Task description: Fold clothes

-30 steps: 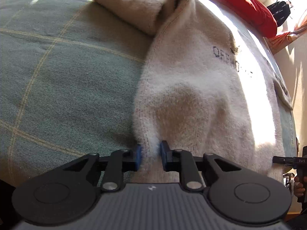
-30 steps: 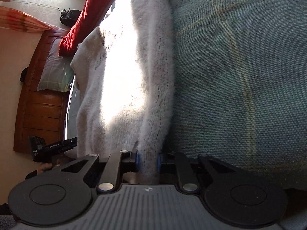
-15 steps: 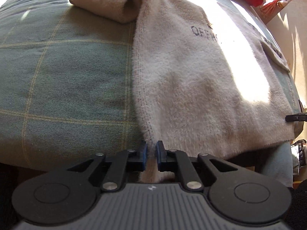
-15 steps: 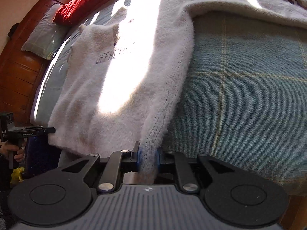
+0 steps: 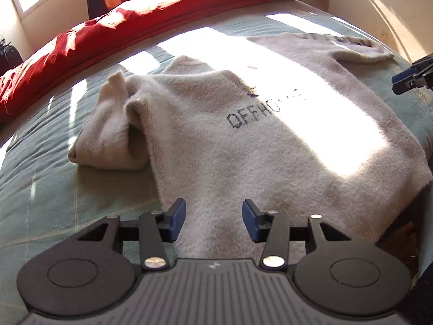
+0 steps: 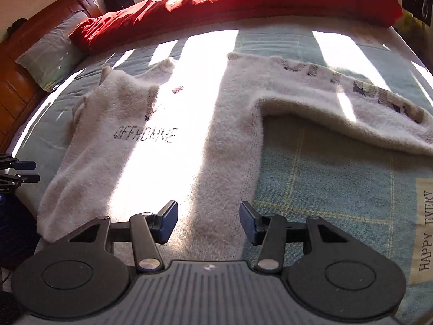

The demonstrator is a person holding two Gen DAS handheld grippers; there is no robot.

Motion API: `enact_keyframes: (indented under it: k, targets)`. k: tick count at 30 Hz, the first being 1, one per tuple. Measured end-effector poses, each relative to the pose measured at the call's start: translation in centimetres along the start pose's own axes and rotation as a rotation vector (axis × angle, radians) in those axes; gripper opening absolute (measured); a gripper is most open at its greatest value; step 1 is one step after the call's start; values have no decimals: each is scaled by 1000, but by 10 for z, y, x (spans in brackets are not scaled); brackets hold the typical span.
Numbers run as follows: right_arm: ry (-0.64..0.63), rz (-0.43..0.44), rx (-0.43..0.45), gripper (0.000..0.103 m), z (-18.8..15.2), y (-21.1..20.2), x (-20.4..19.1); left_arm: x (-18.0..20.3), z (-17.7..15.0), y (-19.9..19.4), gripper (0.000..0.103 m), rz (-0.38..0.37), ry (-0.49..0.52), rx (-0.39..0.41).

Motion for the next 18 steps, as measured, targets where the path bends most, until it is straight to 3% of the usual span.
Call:
enact_keyframes:
  k: [3, 6, 8, 10, 14, 18]
  targets:
    - [-112, -18, 29, 61, 10, 39, -25, 19, 16, 40, 52, -38, 26, 20]
    - [-116, -51, -11, 61, -7, 75, -34, 24, -8, 69, 52, -71, -76, -48]
    - [-129, -68, -24, 62, -23, 88, -37, 22, -28, 64, 53, -92, -152, -16]
    - [-167, -76, -11, 77, -42, 83, -38, 22, -55, 46, 57, -131, -216, -17]
    - [-160, -77, -42, 103, -82, 67, -32, 32, -97, 17, 63, -148, -226, -49]
    - [-105, -80, 11, 103, -97, 62, -27, 37, -88, 5, 63, -128, -207, -62]
Point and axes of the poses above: each gripper's, at about its wrist camera, not at the fingertips, and y roughly the way its jaws point, x to its right, z to its top, the point moved 10 cm from there along y, roughly the way its jaws point, and after that the axes turned 9 degrees about y, right-handed, at the moved point
